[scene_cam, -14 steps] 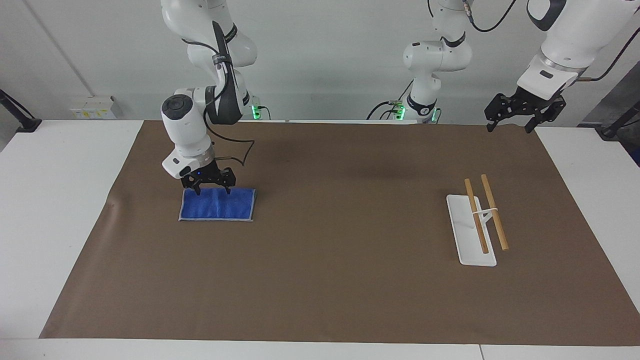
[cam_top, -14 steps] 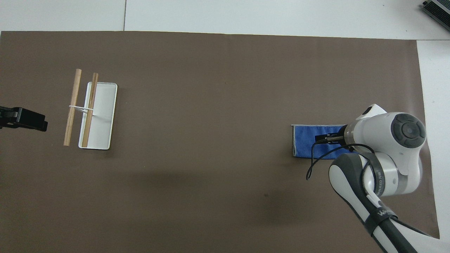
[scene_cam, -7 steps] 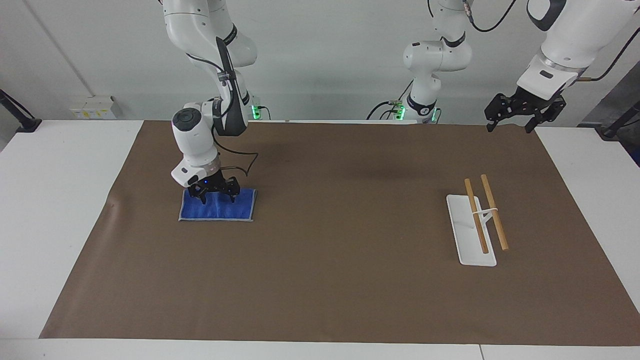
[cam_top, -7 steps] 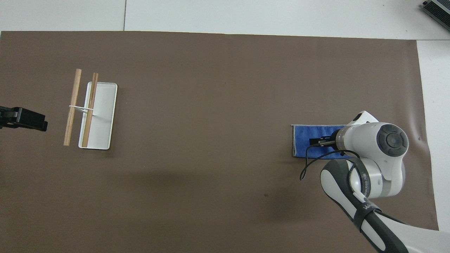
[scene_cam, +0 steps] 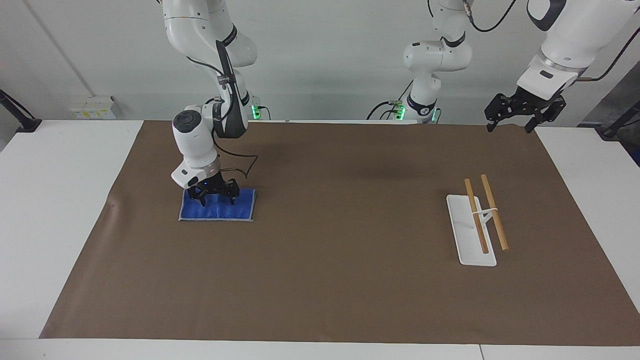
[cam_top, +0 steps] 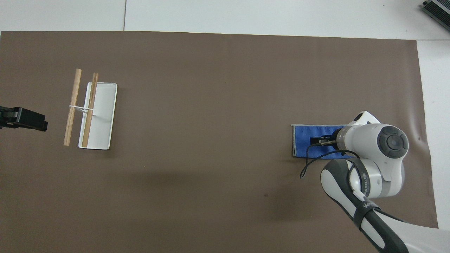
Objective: Right arm passes towel to left arm to hang
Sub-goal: 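Lift the blue towel with the right gripper and raise it up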
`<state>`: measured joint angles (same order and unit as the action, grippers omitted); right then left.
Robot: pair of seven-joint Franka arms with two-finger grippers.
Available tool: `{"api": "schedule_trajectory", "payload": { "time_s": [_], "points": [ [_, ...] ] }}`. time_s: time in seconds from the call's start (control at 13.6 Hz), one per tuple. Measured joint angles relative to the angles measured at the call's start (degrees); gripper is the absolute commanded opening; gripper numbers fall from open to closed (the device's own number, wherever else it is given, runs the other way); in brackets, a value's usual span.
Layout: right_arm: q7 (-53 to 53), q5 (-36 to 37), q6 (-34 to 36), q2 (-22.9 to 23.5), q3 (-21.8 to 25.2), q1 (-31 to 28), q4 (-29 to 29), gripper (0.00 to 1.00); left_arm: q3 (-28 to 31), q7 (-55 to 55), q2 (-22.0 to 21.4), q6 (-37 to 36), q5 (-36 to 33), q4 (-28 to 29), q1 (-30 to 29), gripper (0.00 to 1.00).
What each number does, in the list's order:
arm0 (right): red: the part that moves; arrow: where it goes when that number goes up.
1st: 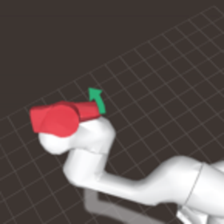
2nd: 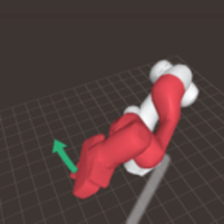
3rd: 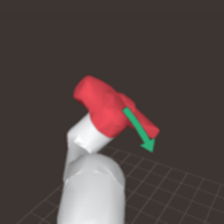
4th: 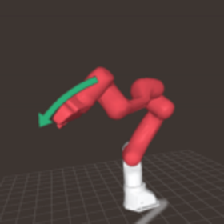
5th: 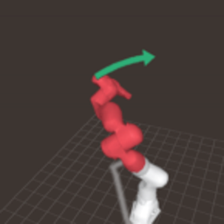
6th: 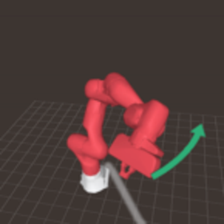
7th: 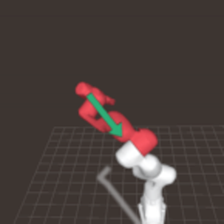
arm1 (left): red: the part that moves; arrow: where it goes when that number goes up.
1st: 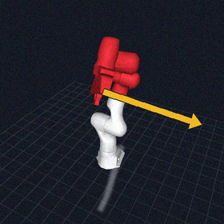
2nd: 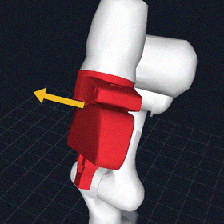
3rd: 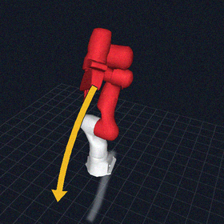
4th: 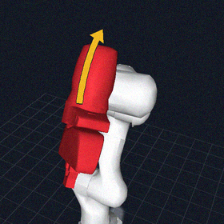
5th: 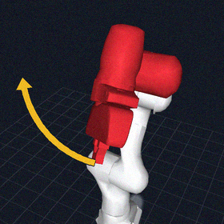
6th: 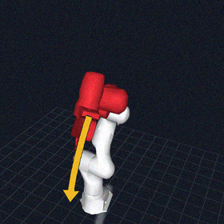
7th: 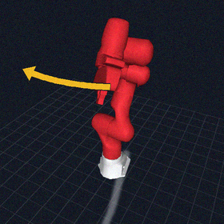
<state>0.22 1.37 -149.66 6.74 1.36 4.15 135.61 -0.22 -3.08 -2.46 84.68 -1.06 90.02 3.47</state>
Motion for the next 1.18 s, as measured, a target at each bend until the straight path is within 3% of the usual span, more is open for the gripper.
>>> {"api": "schedule_trajectory", "payload": {
  "time_s": [0.96, 1.18],
  "points": [
    [0.0, -1.6, -3.0, 1.5, 0.0, 0.0, 0.1, 0.97, 0.0, 0.0, 0.0, 0.0, 0.0, 0.0, 0.0, 1.0],
    [0.0, -1.7, -3.0, 1.5, 0.0, 0.0, 0.2, 0.52, 0.0, 0.0, 0.0, 0.0, 0.0, 0.0, 0.0, 1.0]
  ]
}}
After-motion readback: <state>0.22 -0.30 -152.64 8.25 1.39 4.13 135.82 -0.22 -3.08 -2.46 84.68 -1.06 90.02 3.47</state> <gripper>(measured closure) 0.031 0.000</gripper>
